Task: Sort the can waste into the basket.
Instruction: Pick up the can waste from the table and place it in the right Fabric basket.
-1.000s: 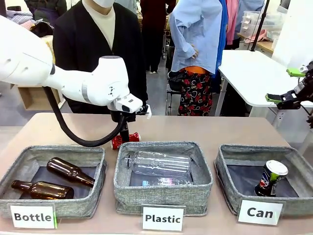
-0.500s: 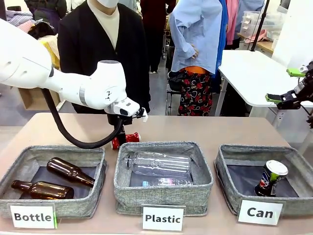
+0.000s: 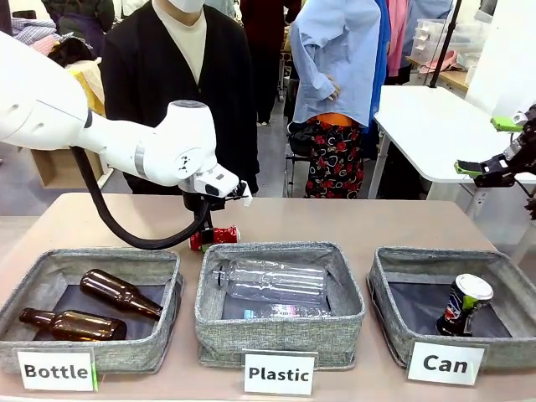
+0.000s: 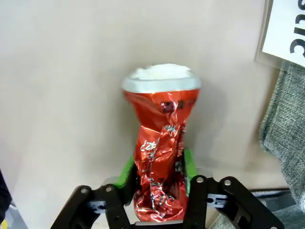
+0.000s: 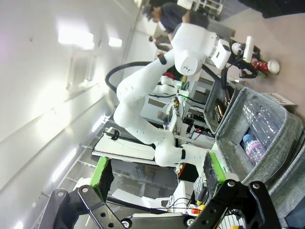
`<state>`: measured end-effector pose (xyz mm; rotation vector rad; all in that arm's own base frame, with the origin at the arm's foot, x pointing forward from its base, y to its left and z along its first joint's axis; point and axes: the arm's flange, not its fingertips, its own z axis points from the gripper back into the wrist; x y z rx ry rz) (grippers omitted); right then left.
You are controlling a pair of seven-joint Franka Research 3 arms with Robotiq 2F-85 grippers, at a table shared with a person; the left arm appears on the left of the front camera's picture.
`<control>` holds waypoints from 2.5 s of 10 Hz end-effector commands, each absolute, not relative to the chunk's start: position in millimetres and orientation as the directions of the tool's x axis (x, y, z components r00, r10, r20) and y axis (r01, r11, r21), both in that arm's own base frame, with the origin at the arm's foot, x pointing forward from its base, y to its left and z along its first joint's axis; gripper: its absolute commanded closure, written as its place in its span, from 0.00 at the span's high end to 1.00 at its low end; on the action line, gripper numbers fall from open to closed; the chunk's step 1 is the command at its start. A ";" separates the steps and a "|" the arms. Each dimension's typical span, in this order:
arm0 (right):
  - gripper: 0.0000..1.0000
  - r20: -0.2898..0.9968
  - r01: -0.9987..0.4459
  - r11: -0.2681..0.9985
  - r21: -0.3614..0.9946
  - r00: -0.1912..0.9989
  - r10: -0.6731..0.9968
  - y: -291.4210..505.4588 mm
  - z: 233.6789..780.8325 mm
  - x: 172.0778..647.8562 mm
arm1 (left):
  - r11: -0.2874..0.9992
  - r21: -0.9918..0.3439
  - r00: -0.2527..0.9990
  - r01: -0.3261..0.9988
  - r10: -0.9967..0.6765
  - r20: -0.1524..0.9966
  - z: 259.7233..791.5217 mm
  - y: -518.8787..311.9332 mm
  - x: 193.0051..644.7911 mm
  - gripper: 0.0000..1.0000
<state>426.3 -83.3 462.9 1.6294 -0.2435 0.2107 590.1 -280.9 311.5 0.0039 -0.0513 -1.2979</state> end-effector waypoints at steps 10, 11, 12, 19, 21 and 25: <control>1.00 0.304 -0.304 -0.072 0.950 0.953 -0.024 -85.4 464.8 426.6 | -0.002 0.229 -0.088 0.973 -0.926 0.368 450.8 -176.4 410.7 0.00; 1.00 0.304 -0.304 -0.072 0.950 0.953 -0.024 -85.4 464.8 426.6 | 0.054 0.222 -0.034 0.974 -0.928 0.371 438.3 -178.6 407.7 0.21; 1.00 0.304 -0.304 -0.072 0.950 0.953 -0.024 -85.4 464.8 426.6 | 0.020 0.235 -0.063 0.972 -0.939 0.339 465.9 -188.4 430.6 0.21; 1.00 0.367 -0.359 0.393 0.846 0.928 0.058 -158.1 499.2 379.9 | -0.375 0.271 -0.463 0.886 -0.722 0.514 555.7 -359.2 420.5 0.28; 1.00 0.399 -0.367 0.435 0.822 0.917 0.019 -213.0 504.6 339.2 | -0.452 0.201 -0.477 0.869 -0.658 0.582 579.5 -437.5 424.0 0.28; 1.00 0.504 -0.380 0.372 0.847 0.796 -0.334 -303.9 481.4 269.6 | -0.496 0.068 -0.465 0.866 -0.748 0.474 558.3 -623.5 391.7 0.28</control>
